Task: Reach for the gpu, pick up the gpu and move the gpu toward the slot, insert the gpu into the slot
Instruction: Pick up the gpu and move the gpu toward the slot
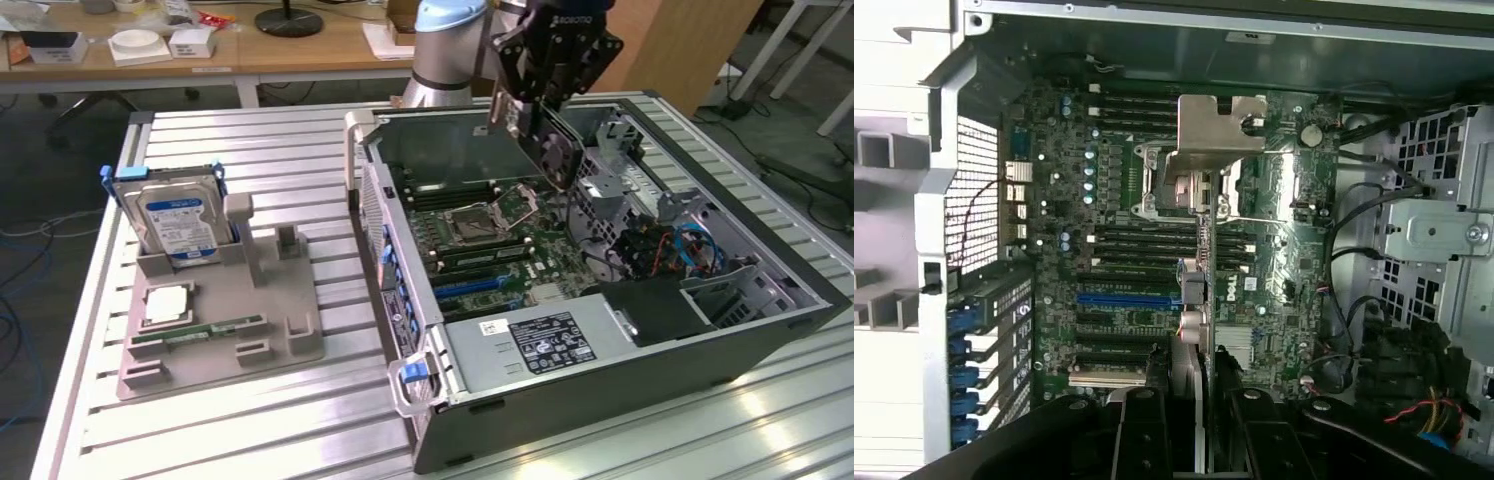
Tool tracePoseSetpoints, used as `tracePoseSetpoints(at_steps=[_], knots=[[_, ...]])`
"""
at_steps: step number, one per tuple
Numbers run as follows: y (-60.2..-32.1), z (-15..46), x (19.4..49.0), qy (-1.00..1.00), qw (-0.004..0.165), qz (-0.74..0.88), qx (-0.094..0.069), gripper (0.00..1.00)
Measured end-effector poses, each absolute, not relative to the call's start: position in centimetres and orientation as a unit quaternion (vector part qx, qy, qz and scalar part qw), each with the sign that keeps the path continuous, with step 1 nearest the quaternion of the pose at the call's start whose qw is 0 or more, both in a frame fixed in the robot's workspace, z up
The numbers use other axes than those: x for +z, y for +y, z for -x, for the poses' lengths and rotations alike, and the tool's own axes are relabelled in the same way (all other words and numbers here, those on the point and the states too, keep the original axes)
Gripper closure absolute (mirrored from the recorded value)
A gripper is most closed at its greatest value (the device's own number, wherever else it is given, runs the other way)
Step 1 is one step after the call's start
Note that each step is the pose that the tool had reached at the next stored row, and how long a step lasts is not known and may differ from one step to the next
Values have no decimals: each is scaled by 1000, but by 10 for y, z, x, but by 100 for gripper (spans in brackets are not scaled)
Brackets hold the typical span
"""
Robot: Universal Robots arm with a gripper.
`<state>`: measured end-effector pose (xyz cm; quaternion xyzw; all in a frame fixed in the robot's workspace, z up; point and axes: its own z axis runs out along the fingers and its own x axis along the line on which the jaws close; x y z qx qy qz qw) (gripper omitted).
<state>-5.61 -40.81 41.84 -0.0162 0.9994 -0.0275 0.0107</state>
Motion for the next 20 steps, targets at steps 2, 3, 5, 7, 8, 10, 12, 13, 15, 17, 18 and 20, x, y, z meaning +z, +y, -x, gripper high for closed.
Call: tracePoseSetpoints(at_steps=[2,3,5,7,8,10,12,13,15,17,18,20], knots=[[-408,50,418,999,11,16,-27,71],[-408,47,418,999,11,16,-27,71],[-408,42,417,999,11,15,-27,71],[-408,40,416,1000,11,12,-27,71],[-408,39,416,1000,11,10,-27,71],[-408,37,415,1000,10,5,-27,71],[-408,36,414,1000,10,-2,-28,71],[-408,35,414,1000,10,-5,-28,71],[-408,32,414,1000,10,-7,-28,71],[-408,32,414,1000,10,-8,-28,71],[-408,32,414,1000,10,-8,-28,71],[-408,32,414,1000,10,-8,-28,71]])
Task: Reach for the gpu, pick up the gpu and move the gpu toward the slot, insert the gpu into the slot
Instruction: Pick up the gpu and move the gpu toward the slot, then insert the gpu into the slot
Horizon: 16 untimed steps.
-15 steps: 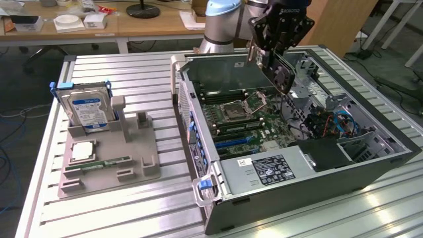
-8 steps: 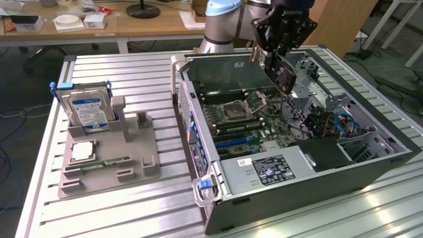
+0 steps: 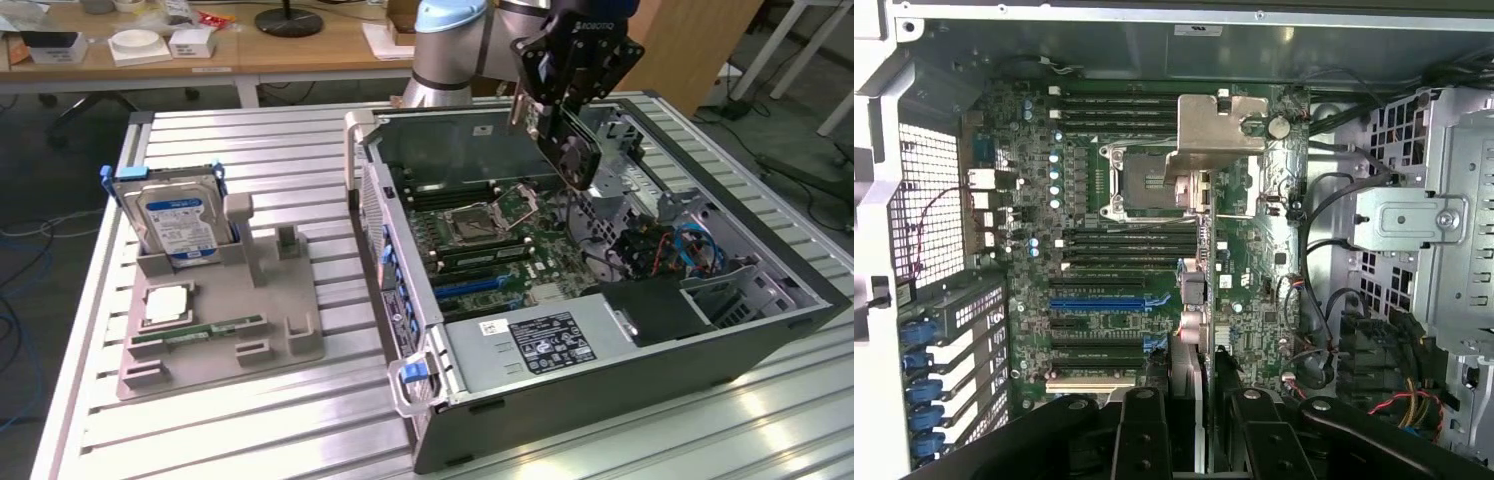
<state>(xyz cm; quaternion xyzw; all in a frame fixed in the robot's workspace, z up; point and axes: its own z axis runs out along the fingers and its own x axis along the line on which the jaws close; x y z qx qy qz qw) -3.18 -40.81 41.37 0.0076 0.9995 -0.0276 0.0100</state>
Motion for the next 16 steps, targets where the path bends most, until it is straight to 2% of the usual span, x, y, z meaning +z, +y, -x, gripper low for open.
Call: tracePoseSetpoints(at_steps=[16], knots=[[-408,32,414,999,11,41,-27,71]])
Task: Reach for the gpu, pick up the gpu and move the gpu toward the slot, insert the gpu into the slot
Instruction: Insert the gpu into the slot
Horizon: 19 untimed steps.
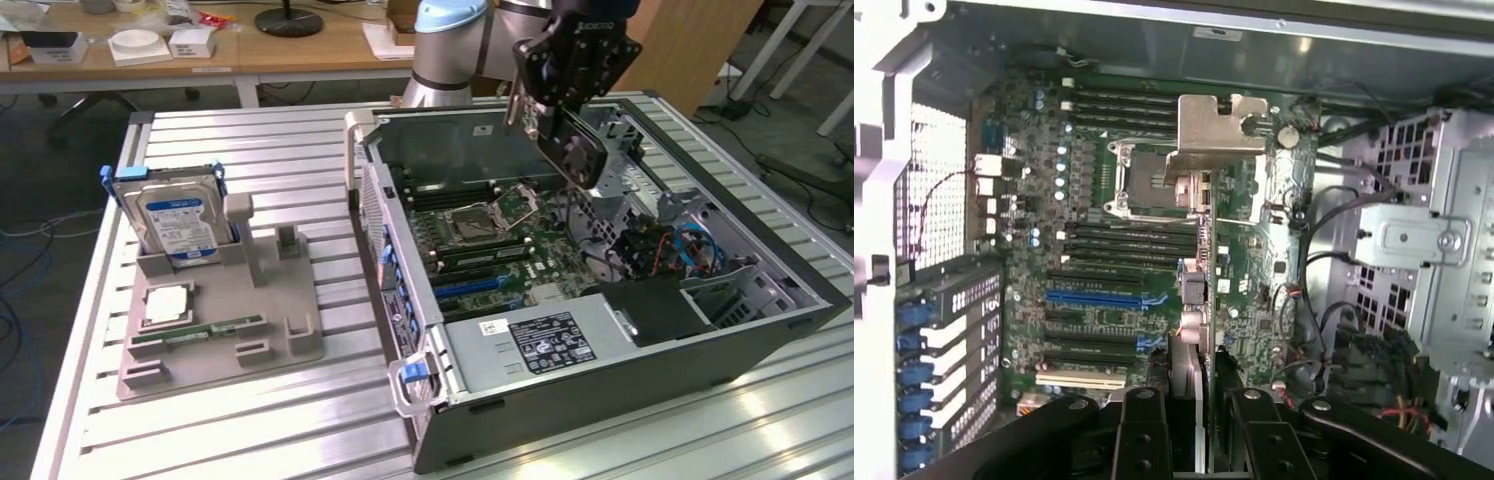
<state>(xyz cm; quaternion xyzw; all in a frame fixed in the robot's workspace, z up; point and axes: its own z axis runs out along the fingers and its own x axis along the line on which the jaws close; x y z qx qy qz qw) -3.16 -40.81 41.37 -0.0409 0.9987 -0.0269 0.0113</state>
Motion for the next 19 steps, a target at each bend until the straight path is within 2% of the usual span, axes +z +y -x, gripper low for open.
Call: tracePoseSetpoints(at_steps=[19], knots=[[-408,32,414,983,15,181,-25,71]])
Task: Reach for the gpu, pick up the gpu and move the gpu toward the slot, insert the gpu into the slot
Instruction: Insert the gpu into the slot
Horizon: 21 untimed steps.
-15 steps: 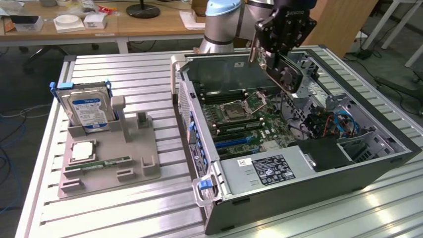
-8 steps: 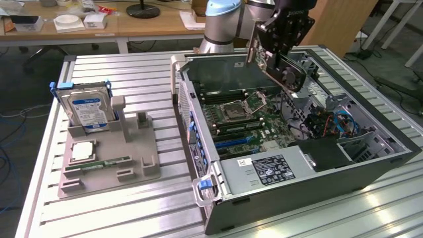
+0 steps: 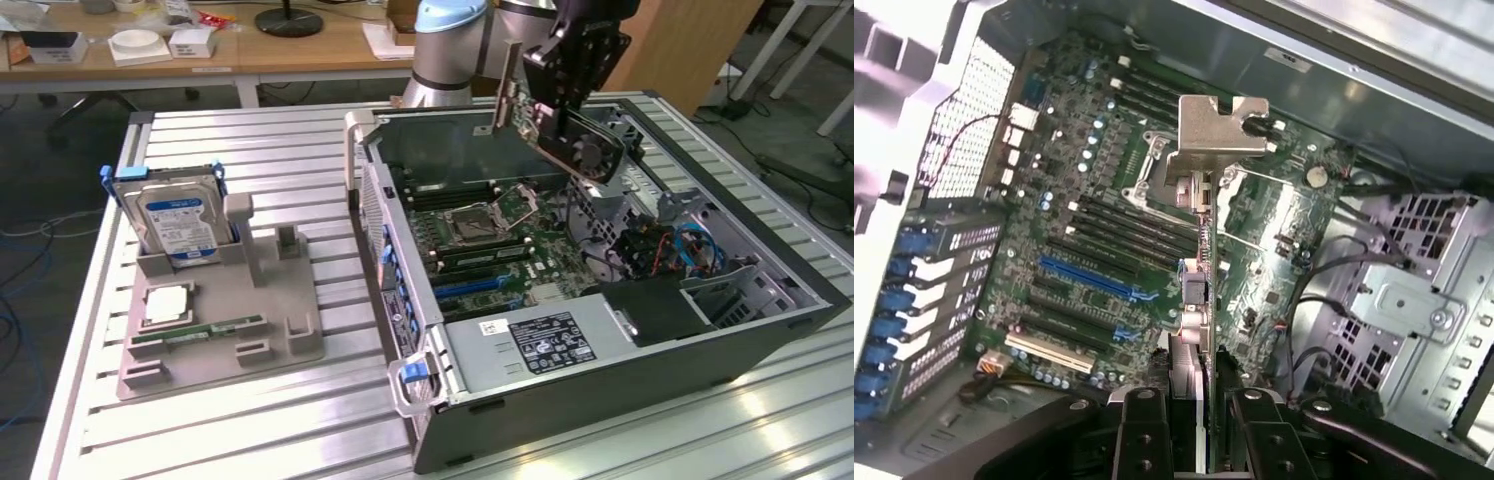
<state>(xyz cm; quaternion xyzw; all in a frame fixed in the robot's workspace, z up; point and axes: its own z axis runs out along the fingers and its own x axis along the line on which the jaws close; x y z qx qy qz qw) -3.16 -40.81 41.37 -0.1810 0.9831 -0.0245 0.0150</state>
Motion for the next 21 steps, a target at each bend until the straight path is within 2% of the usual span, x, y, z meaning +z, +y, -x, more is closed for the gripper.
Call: tracePoseSetpoints(at_steps=[21], knots=[[-408,32,414,950,18,312,-22,71]])
